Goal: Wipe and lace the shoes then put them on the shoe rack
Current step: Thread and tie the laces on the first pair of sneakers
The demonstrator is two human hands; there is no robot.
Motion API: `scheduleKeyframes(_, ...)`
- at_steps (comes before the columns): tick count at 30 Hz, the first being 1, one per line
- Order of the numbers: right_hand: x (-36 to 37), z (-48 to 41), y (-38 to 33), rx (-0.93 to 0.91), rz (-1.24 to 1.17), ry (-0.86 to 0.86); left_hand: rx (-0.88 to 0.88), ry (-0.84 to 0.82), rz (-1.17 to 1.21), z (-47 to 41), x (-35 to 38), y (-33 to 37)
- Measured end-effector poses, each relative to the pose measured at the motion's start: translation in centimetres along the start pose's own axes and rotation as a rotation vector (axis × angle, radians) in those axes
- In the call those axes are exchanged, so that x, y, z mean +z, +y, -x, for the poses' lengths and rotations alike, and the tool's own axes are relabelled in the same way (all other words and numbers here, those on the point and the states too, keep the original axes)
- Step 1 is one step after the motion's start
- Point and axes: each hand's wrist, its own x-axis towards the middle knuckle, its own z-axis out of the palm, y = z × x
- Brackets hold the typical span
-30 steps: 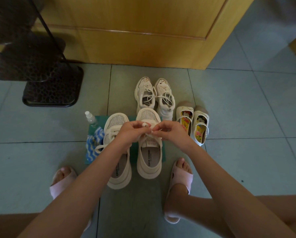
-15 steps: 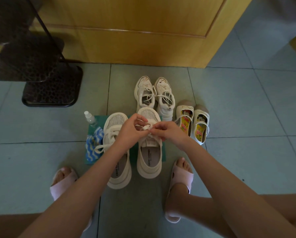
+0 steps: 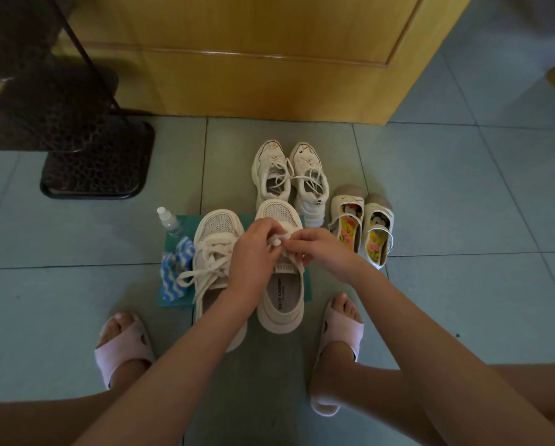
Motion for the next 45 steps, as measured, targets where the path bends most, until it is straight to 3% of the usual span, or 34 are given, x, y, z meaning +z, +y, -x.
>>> scheduleKeyframes(8, -0.2, 0.0, 0.3, -0.068, 0.011, 0.057, -0.155, -0.023, 0.257, -0.2, -0.4, 0.0)
scheduleKeyframes(14, -0.2, 0.2, -0.1, -0.031, 0.032, 0.058, -0.187, -0.014, 0.301, -0.2, -0.5, -0.2)
scheduleKeyframes(26, -0.4, 0.4, -0.7, 0.102, -0.005, 0.175, -0.187, -0.009, 0.205, -0.4, -1.0, -0.8)
scheduleKeyframes(33, -1.4, 0.6, 0.0, 0.137, 0.26, 0.248, -0.207, 0.025, 0.055, -0.3, -2.3, -1.7)
scheduleKeyframes(45, -1.5, 0.8, 0.1, 0.197, 0.27, 0.3, -0.282, -0.014, 0.053, 0.4, -3.0, -2.2)
